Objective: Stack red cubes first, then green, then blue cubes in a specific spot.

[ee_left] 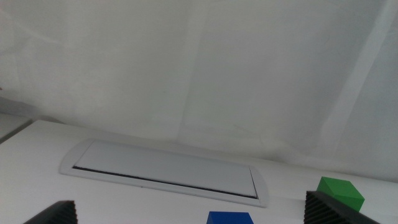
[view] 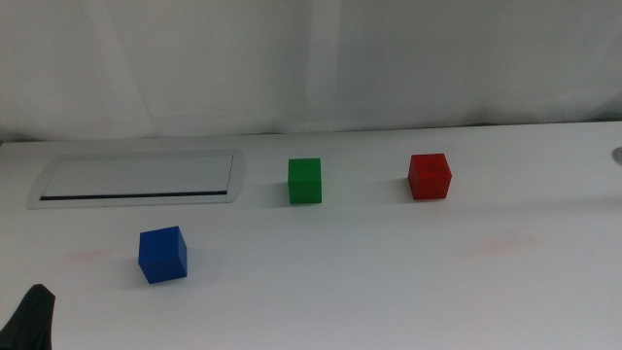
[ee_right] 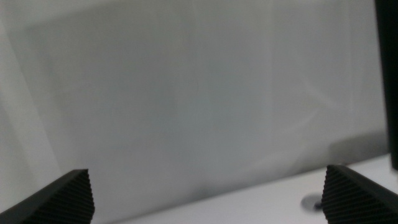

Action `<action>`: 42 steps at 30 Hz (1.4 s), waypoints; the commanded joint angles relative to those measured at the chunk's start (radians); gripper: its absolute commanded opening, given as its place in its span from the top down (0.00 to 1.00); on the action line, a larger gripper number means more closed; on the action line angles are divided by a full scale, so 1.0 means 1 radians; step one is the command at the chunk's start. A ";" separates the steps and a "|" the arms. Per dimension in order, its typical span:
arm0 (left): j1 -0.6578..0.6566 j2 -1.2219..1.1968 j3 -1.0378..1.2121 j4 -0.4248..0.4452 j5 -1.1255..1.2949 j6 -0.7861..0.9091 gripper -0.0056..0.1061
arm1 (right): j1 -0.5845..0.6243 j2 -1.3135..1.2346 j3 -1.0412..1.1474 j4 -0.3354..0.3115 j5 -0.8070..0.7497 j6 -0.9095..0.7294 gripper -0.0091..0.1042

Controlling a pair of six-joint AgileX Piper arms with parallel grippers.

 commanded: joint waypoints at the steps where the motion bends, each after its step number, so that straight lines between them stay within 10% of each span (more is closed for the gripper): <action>1: -0.006 -0.002 0.039 -0.008 -0.016 -0.005 0.12 | -0.007 0.005 -0.079 0.000 0.082 -0.057 0.01; 23: -0.006 -0.002 0.039 -0.004 -0.016 -0.005 0.12 | -0.005 0.798 -0.713 0.465 0.581 -0.648 0.01; 29: -0.006 -0.002 0.039 -0.004 -0.016 -0.003 0.12 | 0.065 1.026 -0.894 0.462 0.682 -0.595 0.01; 42: -0.006 -0.002 0.039 -0.002 -0.016 -0.001 0.14 | 0.338 1.462 -1.230 0.227 0.809 -0.314 0.01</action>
